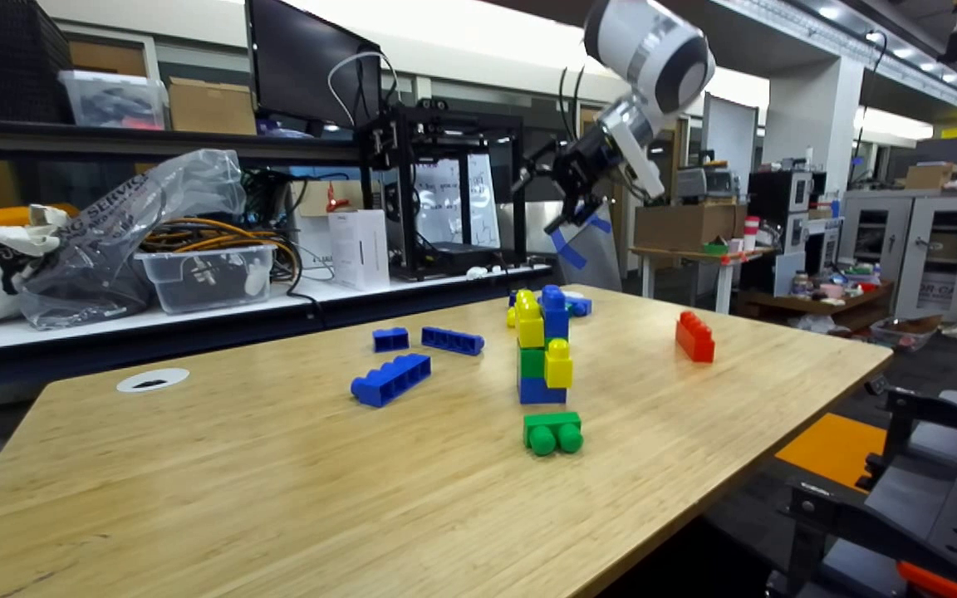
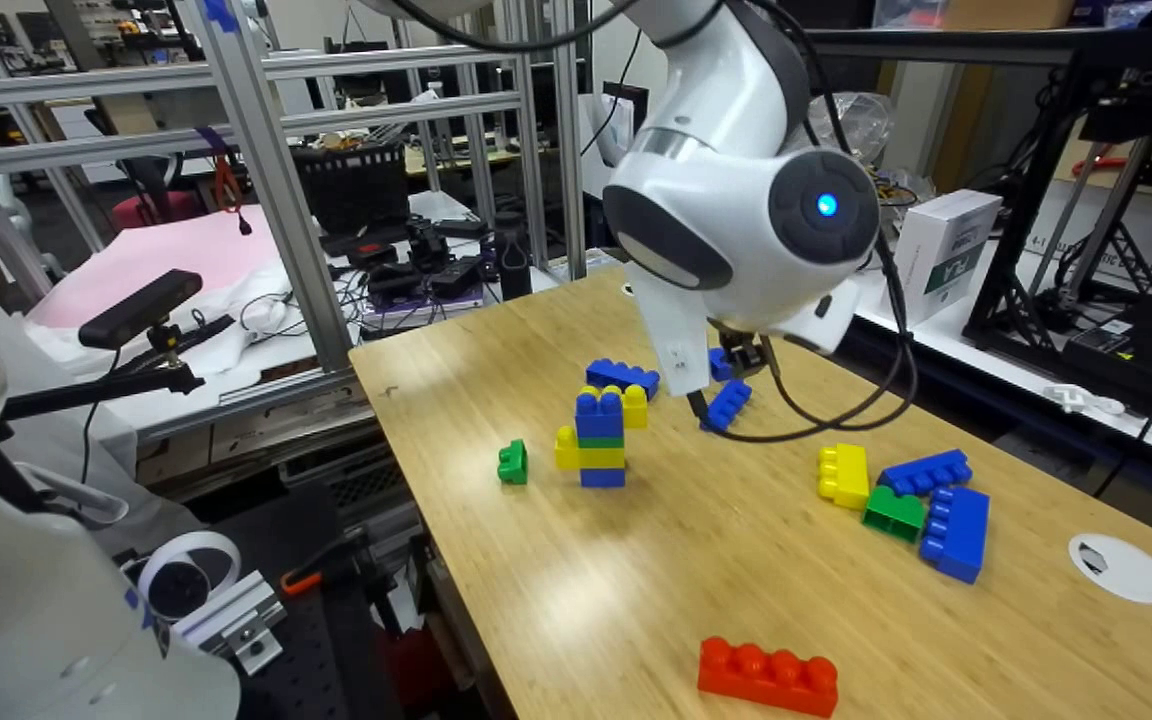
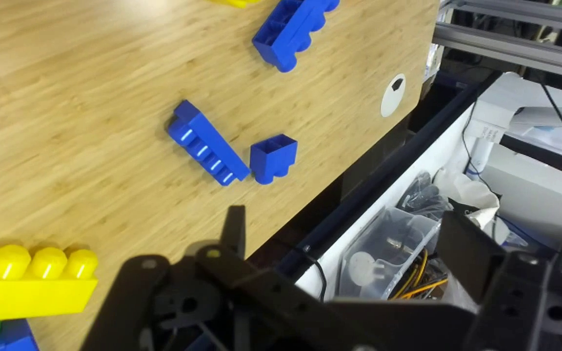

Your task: Pick the yellow block and stack it on the green block

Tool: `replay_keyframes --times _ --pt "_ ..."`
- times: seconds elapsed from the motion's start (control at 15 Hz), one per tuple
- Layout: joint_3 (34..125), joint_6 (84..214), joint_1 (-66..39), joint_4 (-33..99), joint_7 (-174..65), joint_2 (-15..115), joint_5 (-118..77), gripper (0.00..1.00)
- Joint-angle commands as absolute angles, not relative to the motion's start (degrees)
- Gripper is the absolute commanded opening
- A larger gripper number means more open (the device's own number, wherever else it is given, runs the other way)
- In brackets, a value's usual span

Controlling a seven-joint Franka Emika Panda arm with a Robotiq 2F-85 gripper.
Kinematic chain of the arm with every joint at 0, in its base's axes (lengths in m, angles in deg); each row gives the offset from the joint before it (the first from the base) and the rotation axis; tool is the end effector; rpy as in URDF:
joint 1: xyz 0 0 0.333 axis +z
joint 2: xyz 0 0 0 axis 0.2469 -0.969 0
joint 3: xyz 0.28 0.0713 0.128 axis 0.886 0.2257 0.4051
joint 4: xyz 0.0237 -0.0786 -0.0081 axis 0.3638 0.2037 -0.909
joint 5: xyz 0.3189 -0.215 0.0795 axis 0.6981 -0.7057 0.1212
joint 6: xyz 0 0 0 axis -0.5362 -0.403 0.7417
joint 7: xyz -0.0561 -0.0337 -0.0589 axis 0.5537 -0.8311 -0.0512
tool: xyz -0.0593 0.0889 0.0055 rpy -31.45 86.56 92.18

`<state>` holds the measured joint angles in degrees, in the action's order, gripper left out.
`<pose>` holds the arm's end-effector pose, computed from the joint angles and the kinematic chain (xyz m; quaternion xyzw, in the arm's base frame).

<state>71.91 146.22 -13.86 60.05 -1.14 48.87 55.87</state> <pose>0.5781 -0.0934 0.2858 -0.9029 0.1331 -0.1838 0.3651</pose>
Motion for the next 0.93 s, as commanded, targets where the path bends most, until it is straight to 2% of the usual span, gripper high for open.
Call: replay_keyframes --times 0.0,0.47,0.87 --pt "74.84 151.91 -13.73 62.93 -9.2 54.81 46.03 1.0" --pt "81.24 152.59 -12.29 64.77 -28.9 62.36 19.86 1.0" --pt "86.02 149.34 -9.97 63.8 -42.75 61.52 0.3 1.0"
